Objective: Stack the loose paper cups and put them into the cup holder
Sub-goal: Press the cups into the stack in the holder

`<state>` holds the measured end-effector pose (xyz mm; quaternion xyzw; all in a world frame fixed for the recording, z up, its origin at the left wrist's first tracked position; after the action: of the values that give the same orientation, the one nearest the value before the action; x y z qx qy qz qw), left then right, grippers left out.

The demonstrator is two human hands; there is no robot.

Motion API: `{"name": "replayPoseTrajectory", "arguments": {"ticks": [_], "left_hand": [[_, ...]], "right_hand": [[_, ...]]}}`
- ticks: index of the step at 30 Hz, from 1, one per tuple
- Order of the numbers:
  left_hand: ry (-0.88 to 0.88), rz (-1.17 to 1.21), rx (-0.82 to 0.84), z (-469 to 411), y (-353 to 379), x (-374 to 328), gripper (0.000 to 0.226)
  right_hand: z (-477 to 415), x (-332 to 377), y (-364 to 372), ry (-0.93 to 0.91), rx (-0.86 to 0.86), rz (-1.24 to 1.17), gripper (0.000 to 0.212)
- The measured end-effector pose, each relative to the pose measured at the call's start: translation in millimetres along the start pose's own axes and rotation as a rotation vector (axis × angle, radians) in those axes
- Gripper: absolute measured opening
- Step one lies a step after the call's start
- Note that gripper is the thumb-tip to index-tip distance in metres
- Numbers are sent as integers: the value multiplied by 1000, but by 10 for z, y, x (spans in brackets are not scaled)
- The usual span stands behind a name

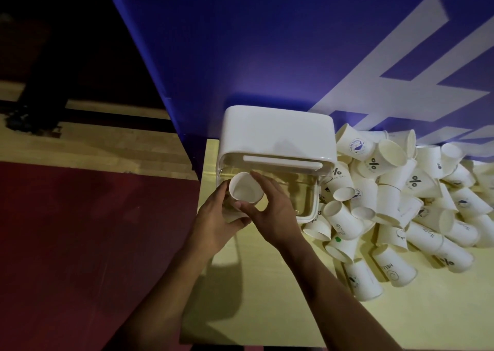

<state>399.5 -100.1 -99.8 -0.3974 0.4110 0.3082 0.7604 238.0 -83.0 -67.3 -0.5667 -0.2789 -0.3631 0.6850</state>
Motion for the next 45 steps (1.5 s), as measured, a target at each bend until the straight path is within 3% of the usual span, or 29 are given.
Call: {"name": "replayPoseTrajectory", "arguments": {"ticks": [5,17,23,28,37,45], "left_hand": [[22,-24,3,36,26,-10,104],[45,-220,18,44,33,20,105],[-10,-97,34,56,25,60,105],[-48,-80,85,-13,117,225,79],[-94,-58,78,-309,81,116,81],[-132,-131,71,-716,16,25,41]], "right_hand": [[14,-35,0,27,6,-35,71],[22,-104,75,120,49,-158,82],[195,-196,108,218,104,-171,114],[274,-321,203,173,144,-149,84],[-24,-272,143,157,124,-141,75],[-426,-312,7,194,112,-39,61]]}}
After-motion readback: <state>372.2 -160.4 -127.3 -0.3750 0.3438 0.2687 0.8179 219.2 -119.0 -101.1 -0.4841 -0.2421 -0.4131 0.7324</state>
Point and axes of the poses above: each hand's wrist, its own z-axis away from the middle knuckle, its own y-axis out of the palm, x = y × z, the point moved 3 cm from there along -z, towards the middle knuckle, and after that the axes turned 9 degrees about x, right-handed, at the moved point
